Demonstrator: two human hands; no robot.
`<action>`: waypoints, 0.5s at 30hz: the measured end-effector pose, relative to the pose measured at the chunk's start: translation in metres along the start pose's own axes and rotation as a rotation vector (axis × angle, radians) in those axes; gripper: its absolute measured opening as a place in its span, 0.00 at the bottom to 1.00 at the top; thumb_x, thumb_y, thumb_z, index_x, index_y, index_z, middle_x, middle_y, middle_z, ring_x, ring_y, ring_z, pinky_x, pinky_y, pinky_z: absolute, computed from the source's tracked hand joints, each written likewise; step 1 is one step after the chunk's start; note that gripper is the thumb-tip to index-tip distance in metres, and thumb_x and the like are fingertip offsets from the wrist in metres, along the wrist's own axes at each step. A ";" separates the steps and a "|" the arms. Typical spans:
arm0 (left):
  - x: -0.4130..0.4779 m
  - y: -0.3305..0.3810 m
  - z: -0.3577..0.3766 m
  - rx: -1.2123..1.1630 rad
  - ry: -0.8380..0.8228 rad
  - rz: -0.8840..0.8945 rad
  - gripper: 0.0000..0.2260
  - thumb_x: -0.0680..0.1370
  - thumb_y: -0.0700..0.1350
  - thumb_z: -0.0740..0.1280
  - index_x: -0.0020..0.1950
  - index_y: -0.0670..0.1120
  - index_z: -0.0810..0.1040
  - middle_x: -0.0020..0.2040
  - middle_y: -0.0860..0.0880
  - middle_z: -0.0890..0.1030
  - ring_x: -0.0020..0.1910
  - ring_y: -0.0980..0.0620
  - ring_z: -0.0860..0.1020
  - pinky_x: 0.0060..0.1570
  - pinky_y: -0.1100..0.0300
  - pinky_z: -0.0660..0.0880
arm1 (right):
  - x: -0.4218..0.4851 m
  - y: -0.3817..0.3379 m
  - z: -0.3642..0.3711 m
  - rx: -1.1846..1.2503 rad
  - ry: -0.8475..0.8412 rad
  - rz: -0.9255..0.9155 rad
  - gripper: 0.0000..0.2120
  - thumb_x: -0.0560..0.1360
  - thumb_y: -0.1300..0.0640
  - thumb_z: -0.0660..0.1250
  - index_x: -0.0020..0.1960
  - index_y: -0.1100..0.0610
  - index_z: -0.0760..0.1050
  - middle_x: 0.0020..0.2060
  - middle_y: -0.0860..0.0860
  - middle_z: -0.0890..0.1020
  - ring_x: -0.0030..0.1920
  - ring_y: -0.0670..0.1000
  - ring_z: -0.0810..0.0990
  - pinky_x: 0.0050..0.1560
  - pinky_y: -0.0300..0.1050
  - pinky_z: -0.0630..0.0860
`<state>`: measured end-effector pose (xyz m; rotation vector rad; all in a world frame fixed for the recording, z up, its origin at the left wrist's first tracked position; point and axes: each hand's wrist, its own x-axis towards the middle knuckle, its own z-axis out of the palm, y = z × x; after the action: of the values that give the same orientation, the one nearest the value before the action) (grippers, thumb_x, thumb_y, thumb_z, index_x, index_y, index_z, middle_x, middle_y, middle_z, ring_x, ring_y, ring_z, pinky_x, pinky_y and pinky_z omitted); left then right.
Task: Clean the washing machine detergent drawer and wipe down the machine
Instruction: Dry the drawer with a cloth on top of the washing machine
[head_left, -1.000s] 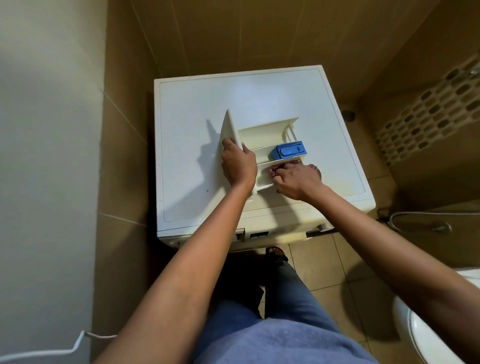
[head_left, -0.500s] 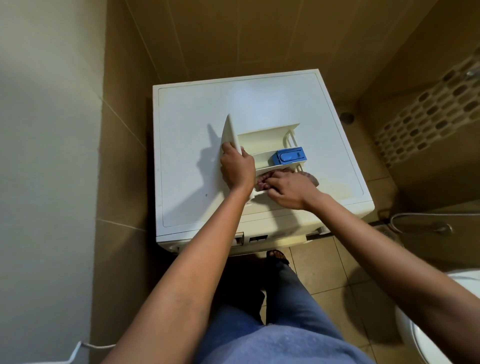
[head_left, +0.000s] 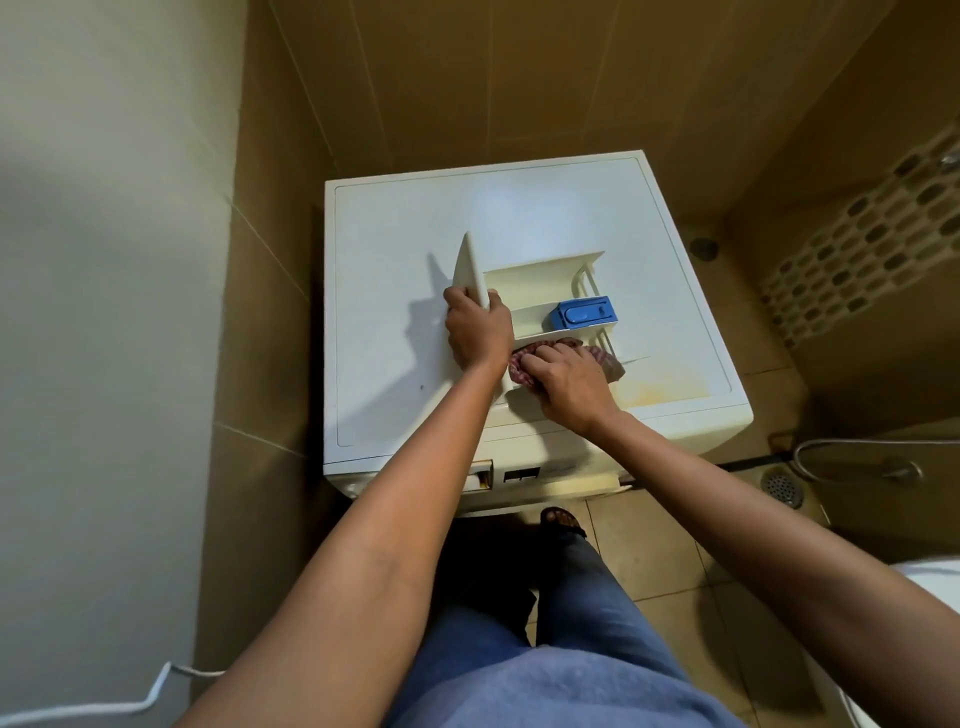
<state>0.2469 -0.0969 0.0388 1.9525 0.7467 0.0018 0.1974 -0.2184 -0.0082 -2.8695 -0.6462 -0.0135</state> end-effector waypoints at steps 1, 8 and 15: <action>0.001 0.001 0.000 -0.028 -0.024 -0.057 0.18 0.79 0.52 0.62 0.61 0.40 0.68 0.59 0.41 0.78 0.57 0.39 0.77 0.53 0.51 0.74 | 0.002 -0.001 -0.003 -0.017 -0.031 0.005 0.11 0.70 0.58 0.70 0.52 0.55 0.76 0.47 0.53 0.82 0.47 0.57 0.79 0.46 0.51 0.72; -0.006 0.007 -0.011 -0.141 -0.172 -0.310 0.31 0.76 0.60 0.62 0.70 0.38 0.66 0.66 0.41 0.75 0.62 0.40 0.75 0.61 0.50 0.73 | 0.002 -0.016 -0.009 -0.091 -0.180 0.083 0.14 0.76 0.62 0.60 0.61 0.54 0.72 0.55 0.55 0.79 0.56 0.58 0.76 0.55 0.51 0.67; -0.029 -0.005 -0.037 -0.282 -0.260 -0.323 0.32 0.69 0.58 0.69 0.66 0.41 0.71 0.60 0.43 0.77 0.56 0.42 0.76 0.59 0.49 0.75 | -0.015 0.005 -0.022 -0.160 -0.034 -0.079 0.18 0.73 0.65 0.62 0.60 0.52 0.76 0.52 0.55 0.80 0.55 0.59 0.75 0.52 0.53 0.66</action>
<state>0.2094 -0.0798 0.0618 1.5136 0.8300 -0.3205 0.1867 -0.2333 0.0117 -3.0008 -0.7998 -0.0296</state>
